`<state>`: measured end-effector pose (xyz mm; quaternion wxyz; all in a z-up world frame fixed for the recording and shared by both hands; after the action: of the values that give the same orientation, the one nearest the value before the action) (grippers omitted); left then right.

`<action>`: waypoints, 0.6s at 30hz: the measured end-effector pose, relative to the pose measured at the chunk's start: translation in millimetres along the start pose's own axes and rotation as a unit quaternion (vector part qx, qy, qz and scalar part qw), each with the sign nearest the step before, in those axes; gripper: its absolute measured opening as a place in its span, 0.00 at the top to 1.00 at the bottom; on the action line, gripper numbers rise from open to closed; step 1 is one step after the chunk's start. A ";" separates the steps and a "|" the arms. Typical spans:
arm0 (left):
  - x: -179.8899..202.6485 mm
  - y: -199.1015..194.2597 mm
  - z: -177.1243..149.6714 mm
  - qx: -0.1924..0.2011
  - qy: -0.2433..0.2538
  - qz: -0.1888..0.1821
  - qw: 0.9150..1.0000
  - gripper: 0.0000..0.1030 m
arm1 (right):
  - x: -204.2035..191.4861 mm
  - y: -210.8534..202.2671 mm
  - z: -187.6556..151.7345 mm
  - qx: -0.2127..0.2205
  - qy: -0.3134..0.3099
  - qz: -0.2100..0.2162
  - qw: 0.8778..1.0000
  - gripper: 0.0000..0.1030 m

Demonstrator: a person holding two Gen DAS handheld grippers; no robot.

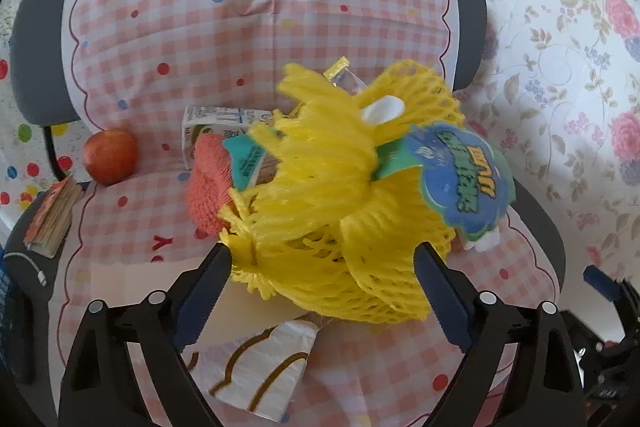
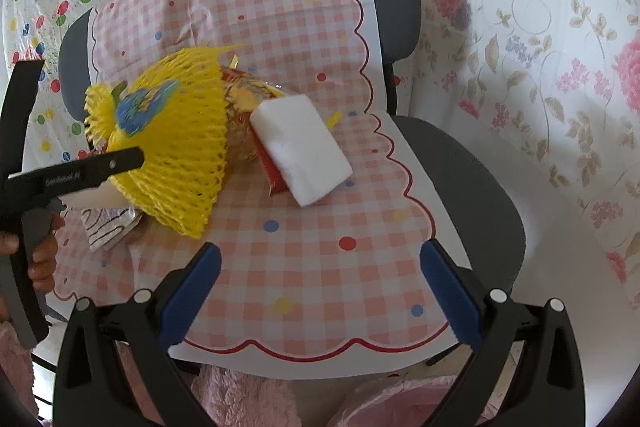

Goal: Collect trash
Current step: 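Grasp the yellow foam fruit net with the left gripper and lift it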

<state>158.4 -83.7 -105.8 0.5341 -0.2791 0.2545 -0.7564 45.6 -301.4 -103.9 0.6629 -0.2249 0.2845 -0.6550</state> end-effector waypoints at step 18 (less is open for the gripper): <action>-14.8 -69.7 14.7 0.055 0.018 -0.020 0.998 0.92 | -20.9 -7.0 3.0 0.003 -0.010 0.014 1.000 0.06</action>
<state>126.3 -50.0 -49.9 0.5287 -0.2406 0.2167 -0.7846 42.9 -281.1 -95.2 0.6756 -0.2253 0.2793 -0.6441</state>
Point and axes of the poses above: each gripper's, at about its wrist camera, not at the fingertips, and y roughly the way its jaws point, x to its right, z to its top, the point moved 3 cm from there along y, roughly the way its jaws point, and after that the axes turned 1 degree about -z, right-handed, at the moved point
